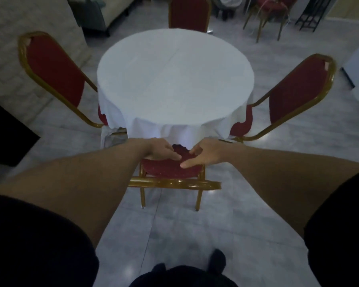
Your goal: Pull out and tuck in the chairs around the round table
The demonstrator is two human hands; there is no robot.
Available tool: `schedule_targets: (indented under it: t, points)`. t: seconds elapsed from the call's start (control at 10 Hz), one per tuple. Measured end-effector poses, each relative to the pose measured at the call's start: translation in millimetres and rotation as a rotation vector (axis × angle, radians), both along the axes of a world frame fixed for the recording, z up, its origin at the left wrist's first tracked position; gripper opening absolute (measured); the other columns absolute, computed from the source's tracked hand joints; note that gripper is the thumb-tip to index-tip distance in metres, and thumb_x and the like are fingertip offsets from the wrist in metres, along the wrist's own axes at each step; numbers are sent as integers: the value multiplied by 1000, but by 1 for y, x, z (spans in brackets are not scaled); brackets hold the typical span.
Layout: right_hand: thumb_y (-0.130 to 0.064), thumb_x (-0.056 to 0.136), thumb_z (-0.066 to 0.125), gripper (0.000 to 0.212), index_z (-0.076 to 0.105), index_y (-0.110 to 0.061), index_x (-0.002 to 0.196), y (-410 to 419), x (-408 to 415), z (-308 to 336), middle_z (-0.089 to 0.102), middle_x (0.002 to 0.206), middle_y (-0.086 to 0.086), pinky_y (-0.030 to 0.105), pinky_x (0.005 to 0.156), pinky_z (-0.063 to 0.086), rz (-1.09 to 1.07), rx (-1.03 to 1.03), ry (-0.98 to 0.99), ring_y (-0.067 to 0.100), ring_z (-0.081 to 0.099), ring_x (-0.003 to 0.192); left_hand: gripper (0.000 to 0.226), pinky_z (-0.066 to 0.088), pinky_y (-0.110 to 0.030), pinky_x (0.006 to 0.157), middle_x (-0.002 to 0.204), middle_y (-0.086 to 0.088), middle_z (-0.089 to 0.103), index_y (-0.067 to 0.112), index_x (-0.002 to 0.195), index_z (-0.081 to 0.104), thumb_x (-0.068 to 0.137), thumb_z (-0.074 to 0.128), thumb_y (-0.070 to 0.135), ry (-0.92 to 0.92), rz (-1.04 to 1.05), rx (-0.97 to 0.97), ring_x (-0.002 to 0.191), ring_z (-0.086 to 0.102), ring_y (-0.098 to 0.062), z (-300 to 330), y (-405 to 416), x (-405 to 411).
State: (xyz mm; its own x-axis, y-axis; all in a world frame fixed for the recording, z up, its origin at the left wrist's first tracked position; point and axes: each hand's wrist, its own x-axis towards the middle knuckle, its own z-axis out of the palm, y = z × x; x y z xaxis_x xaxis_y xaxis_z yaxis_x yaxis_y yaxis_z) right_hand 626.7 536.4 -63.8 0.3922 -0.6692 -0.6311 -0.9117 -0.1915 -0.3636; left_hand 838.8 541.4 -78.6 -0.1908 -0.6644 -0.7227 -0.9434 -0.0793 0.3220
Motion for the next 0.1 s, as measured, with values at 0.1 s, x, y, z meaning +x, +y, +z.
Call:
schedule_targets:
  t: [0.1]
  points:
    - [-84, 87, 54, 92, 55, -19, 153, -27, -15, 25, 52, 160, 6, 44, 119, 39, -46, -121, -6, 28, 49, 145, 74, 42, -49, 111, 155, -7, 51, 29, 151, 47, 81, 52, 51, -77, 101, -273, 137, 51, -31, 8, -21, -12]
